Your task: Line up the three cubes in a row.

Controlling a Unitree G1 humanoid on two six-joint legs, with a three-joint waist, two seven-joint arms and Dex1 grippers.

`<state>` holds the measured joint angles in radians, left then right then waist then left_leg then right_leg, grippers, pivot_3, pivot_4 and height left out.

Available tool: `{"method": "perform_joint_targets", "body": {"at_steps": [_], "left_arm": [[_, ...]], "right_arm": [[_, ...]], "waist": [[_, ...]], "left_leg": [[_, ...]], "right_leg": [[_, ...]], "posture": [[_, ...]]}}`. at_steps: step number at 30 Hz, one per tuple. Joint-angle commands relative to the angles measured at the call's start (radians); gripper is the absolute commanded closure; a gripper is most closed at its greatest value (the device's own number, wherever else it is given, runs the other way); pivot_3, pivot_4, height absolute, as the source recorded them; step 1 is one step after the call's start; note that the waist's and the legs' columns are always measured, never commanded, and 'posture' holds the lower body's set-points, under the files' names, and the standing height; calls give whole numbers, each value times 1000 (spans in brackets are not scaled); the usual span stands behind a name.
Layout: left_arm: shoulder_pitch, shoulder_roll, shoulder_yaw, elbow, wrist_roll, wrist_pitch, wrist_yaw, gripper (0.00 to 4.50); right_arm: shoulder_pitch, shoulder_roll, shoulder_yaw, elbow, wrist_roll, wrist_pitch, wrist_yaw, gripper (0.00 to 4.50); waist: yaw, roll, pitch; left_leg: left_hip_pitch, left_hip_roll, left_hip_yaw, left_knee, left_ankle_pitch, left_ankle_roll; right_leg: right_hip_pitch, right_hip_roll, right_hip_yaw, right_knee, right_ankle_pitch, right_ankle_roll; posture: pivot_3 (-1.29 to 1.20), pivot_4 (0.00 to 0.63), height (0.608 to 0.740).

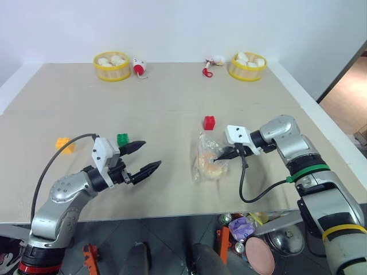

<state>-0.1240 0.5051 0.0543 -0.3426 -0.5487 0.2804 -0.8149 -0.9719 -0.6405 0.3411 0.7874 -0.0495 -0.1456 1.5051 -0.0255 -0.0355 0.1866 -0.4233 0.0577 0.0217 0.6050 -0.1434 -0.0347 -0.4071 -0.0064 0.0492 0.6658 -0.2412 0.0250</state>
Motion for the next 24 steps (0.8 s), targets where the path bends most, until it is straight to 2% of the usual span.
{"method": "perform_joint_targets", "body": {"at_steps": [1,8,13,19,24], "left_arm": [[-31,-13,-31,0,16,-28,-21,305],[-91,-58,-57,86,25,-44,-43,305],[-140,-110,-80,172,47,-68,-50,305],[-199,-154,-108,231,72,-88,-61,305],[-213,-170,-107,241,77,-89,-67,305]], "right_arm": [[-22,-67,-56,48,-4,35,-15,4457],[-160,-215,-151,255,-24,13,-171,4457],[-220,-274,-152,380,-122,15,-463,4457],[-180,-241,-112,462,-243,82,-808,4457],[-150,-198,-154,483,-234,122,-981,2792]], "waist": [[4,0,0],[4,1,1],[-3,1,1],[-5,1,1],[-9,1,1]], "left_leg": [[0,0,1,0,0,0],[-7,-1,7,-1,0,1],[-8,-1,7,-5,-2,2],[-11,-1,7,-5,-3,3],[-13,-2,8,-4,-3,3]], "right_leg": [[0,0,0,0,0,0],[-8,-3,4,0,0,2],[-12,1,7,0,0,3],[-14,2,9,0,2,5],[-15,1,10,0,3,8]], "posture": [[0,150,740],[0,150,740],[0,150,740],[0,150,740],[0,150,740]]}}
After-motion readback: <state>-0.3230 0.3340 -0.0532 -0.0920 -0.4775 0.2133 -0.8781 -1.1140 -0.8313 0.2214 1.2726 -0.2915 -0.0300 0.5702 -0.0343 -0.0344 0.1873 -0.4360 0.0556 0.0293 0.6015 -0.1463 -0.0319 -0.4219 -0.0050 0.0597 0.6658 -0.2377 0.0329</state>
